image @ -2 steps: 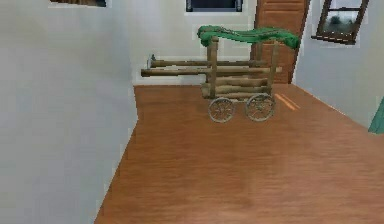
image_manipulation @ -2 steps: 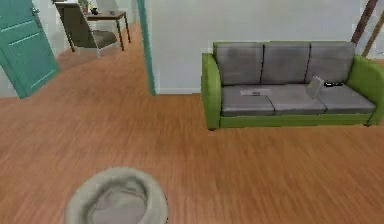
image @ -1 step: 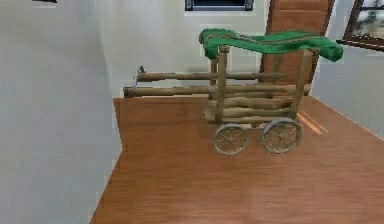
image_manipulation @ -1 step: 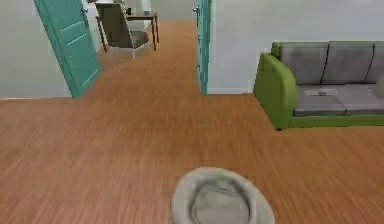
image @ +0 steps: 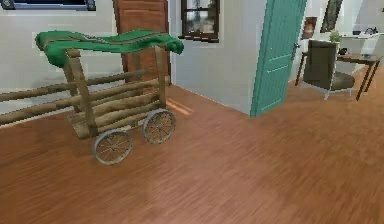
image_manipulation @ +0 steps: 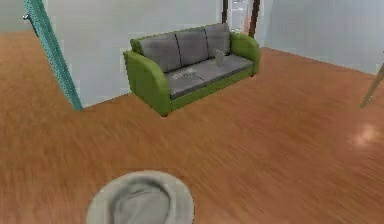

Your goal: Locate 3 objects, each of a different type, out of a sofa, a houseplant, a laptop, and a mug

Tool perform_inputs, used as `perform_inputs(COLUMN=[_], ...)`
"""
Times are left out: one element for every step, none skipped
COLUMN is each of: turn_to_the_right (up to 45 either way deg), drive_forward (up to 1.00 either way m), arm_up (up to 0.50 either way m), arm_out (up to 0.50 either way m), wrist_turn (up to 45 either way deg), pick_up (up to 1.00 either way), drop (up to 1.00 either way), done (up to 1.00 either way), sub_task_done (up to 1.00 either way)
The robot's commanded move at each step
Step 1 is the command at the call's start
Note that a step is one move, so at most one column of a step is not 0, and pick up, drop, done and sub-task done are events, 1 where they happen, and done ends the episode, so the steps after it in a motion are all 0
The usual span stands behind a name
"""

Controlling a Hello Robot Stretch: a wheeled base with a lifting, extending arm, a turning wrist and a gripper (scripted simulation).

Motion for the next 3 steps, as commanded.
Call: perform_inputs(turn_to_the_right=[0.0,45.0,3.0], drive_forward=[0.65,0.00,0.00], arm_up=[0.00,0.00,0.00], arm_out=[0.00,0.00,0.00], wrist_turn=[0.0,0.0,0.0], pick_up=[0.00,0.00,0.00], drop=[0.00,0.00,0.00], done=[0.00,0.00,0.00], sub_task_done=[0.00,0.00,0.00])
